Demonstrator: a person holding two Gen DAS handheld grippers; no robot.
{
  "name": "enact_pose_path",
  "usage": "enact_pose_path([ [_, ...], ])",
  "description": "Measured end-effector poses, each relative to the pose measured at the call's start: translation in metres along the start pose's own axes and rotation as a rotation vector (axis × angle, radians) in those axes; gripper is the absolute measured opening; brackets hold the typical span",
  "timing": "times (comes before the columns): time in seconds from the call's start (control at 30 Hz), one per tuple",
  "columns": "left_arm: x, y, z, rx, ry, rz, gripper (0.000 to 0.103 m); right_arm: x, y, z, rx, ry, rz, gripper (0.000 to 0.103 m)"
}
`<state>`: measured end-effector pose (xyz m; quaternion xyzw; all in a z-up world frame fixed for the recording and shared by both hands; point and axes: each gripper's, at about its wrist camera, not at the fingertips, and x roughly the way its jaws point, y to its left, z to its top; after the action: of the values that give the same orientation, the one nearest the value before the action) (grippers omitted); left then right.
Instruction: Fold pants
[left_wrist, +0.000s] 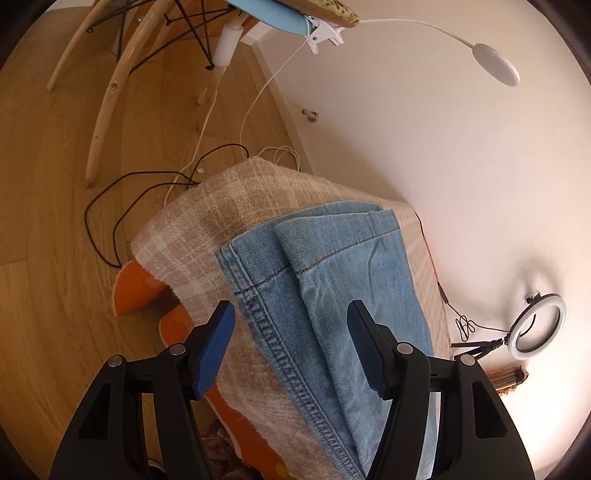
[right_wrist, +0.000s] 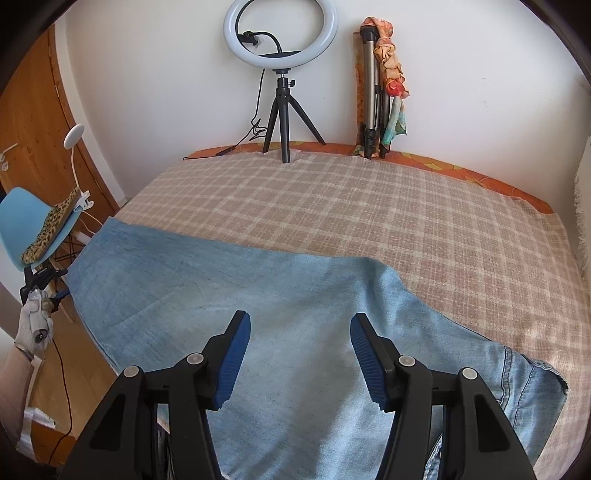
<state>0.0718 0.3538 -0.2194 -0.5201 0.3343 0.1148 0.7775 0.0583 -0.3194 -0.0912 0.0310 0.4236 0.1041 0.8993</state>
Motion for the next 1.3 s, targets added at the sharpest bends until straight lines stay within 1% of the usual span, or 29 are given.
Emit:
enact_pose_path([
  [0.07,0.004,0.011,0.0,-0.061,0.002,-0.027,0.063,-0.001,0.002,0.0,-0.002,-0.002,0.002,0.059],
  [0.13,0.008,0.02,0.0,-0.119,0.012,-0.089,0.063,-0.003,0.003,0.0,-0.008,-0.005,-0.007,0.059],
  [0.23,0.01,0.022,0.001,-0.142,0.003,-0.148,0.063,-0.006,0.001,0.003,0.003,-0.012,-0.012,0.059],
  [0.3,0.007,0.02,0.002,-0.15,-0.022,-0.164,0.062,-0.007,-0.001,0.004,0.012,-0.015,-0.013,0.059],
  [0.37,0.001,0.013,0.002,-0.137,-0.049,-0.169,0.061,-0.008,-0.001,0.003,0.015,-0.016,-0.016,0.059],
  [0.47,-0.009,-0.003,-0.001,-0.066,-0.086,-0.161,0.06,-0.006,0.001,0.002,0.013,-0.008,-0.02,0.059],
  [0.53,-0.009,-0.01,-0.001,-0.029,-0.1,-0.16,0.06,-0.003,0.001,0.002,0.014,-0.001,-0.017,0.059],
  [0.6,-0.004,-0.018,0.001,0.011,-0.09,-0.126,0.06,0.0,0.003,0.003,0.018,0.001,-0.007,0.059],
  [0.7,0.006,-0.025,0.003,0.039,-0.074,-0.071,0.06,0.001,0.007,0.003,0.01,0.001,0.002,0.059],
  [0.73,0.006,-0.029,0.002,0.064,-0.086,-0.046,0.056,0.0,0.009,0.003,0.004,0.001,0.002,0.06],
  [0.77,0.008,-0.034,0.002,0.099,-0.086,-0.035,0.049,0.0,0.01,0.003,0.001,0.001,0.003,0.06],
  [0.8,0.01,-0.039,0.001,0.135,-0.076,-0.012,0.025,0.0,0.011,0.003,0.0,0.001,0.004,0.06],
  [0.83,0.012,-0.045,0.001,0.167,-0.079,0.028,0.006,0.0,0.011,0.003,0.0,0.002,0.006,0.06],
  [0.87,0.013,-0.049,0.0,0.196,-0.084,0.044,0.006,0.0,0.012,0.003,0.0,0.002,0.007,0.06],
  [0.97,0.01,-0.062,-0.003,0.271,-0.114,0.059,0.006,0.001,0.014,0.004,-0.004,0.004,0.007,0.061],
  [1.03,0.007,-0.071,-0.006,0.32,-0.126,0.049,0.006,0.003,0.017,0.004,-0.006,0.008,0.012,0.06],
  [1.1,0.002,-0.082,-0.01,0.366,-0.137,0.029,0.006,0.005,0.02,0.006,-0.006,0.014,0.025,0.06],
  [1.23,-0.005,-0.109,-0.023,0.432,-0.132,-0.047,0.006,0.014,0.028,0.013,-0.01,0.028,0.046,0.06],
  [1.3,-0.008,-0.125,-0.035,0.496,-0.125,-0.072,0.006,0.02,0.036,0.017,-0.024,0.032,0.061,0.06],
])
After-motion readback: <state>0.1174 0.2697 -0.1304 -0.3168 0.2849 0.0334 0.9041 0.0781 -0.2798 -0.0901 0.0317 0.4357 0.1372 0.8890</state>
